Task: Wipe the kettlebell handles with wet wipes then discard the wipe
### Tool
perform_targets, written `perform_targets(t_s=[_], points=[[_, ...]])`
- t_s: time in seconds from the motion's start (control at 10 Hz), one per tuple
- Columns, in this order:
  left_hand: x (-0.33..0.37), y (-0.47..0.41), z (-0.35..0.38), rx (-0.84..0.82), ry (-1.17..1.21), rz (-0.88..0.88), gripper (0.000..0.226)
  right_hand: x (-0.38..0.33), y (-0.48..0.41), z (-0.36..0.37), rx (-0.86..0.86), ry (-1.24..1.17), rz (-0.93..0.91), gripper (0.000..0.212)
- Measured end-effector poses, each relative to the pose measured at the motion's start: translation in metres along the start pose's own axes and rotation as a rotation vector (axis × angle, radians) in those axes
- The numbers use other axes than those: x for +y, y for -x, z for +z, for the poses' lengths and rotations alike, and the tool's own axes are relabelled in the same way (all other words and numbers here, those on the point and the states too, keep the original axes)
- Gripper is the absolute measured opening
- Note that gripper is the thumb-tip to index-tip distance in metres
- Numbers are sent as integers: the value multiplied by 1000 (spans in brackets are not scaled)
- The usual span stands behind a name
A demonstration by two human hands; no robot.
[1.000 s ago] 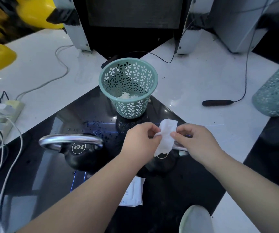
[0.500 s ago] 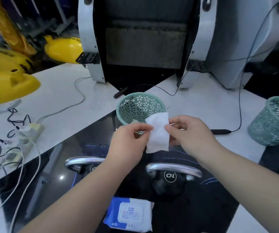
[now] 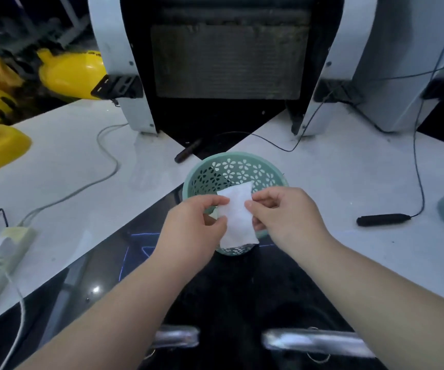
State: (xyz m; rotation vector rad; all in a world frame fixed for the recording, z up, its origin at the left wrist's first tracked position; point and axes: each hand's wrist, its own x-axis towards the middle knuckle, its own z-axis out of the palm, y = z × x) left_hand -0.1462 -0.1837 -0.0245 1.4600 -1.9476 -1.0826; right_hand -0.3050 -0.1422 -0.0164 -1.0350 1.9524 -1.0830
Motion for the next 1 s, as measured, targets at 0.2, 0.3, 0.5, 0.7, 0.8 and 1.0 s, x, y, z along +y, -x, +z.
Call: perform_targets(t_s=[0.2, 0.3, 0.5, 0.7, 0.8, 1.0], points=[[-29, -57, 26, -26, -231, 101, 35, 34, -56, 22, 28, 67, 8, 13], [-29, -71, 28, -134, -397, 109, 50, 35, -64, 20, 25, 188, -11, 15], [5, -65, -3, -227, -542, 102, 50, -9, -46, -1, -166, 505, -110, 33], [107, -52, -78, -164, -598, 208, 53, -126, -19, -50, -202, 823, -335, 51], [179, -56, -134, -118, -689, 291, 63, -212, -13, -84, -161, 955, -470, 67], [354, -74, -286, 133, -803, 447, 85, -422, -8, -178, 157, 1168, -726, 96]])
